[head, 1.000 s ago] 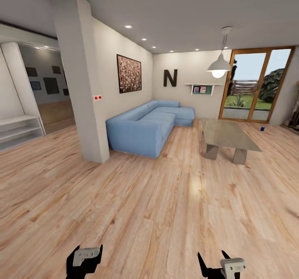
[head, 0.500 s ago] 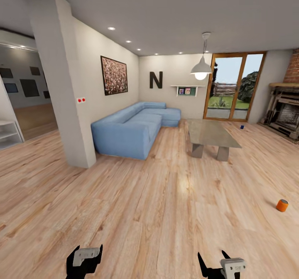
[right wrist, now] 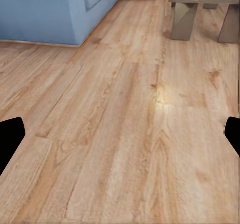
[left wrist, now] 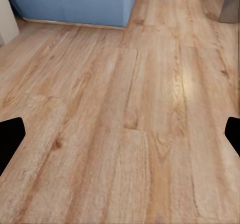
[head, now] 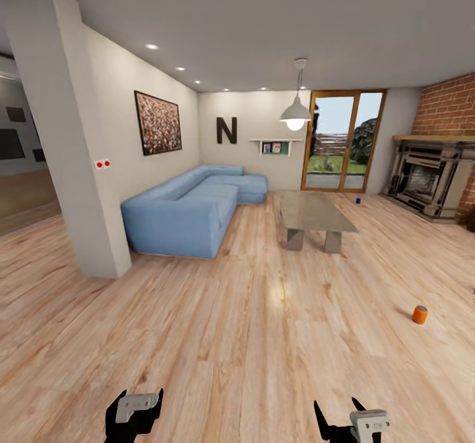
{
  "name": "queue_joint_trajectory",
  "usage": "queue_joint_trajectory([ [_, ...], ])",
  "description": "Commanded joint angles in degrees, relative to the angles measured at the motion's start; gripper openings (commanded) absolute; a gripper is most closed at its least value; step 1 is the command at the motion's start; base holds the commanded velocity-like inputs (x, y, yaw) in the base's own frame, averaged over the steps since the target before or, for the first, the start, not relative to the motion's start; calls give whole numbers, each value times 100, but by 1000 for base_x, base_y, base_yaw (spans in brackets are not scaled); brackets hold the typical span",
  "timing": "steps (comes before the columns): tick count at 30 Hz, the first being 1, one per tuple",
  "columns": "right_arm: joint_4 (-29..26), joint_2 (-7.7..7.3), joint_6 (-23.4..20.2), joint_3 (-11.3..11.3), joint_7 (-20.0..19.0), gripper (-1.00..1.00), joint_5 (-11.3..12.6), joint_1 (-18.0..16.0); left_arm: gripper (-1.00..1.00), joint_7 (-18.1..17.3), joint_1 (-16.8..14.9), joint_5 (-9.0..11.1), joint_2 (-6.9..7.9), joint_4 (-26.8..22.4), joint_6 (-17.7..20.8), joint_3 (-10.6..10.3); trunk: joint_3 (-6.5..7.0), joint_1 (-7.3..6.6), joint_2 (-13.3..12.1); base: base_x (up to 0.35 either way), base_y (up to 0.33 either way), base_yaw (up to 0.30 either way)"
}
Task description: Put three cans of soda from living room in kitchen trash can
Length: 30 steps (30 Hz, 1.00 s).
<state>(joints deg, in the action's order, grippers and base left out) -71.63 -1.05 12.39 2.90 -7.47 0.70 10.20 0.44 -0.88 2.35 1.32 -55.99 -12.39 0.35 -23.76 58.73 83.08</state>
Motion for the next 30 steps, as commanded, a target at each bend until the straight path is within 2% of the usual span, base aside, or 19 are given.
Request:
queue_joint_trajectory([
  [1,0,0,0,0,0,100,0,0,100,0,0,1,0,0,0,0,6,0,0,130,141,-211],
  [30,0,0,0,-9,0,100,0,0,100,0,0,2,0,0,0,-1,174,0,0,160,109,-212],
])
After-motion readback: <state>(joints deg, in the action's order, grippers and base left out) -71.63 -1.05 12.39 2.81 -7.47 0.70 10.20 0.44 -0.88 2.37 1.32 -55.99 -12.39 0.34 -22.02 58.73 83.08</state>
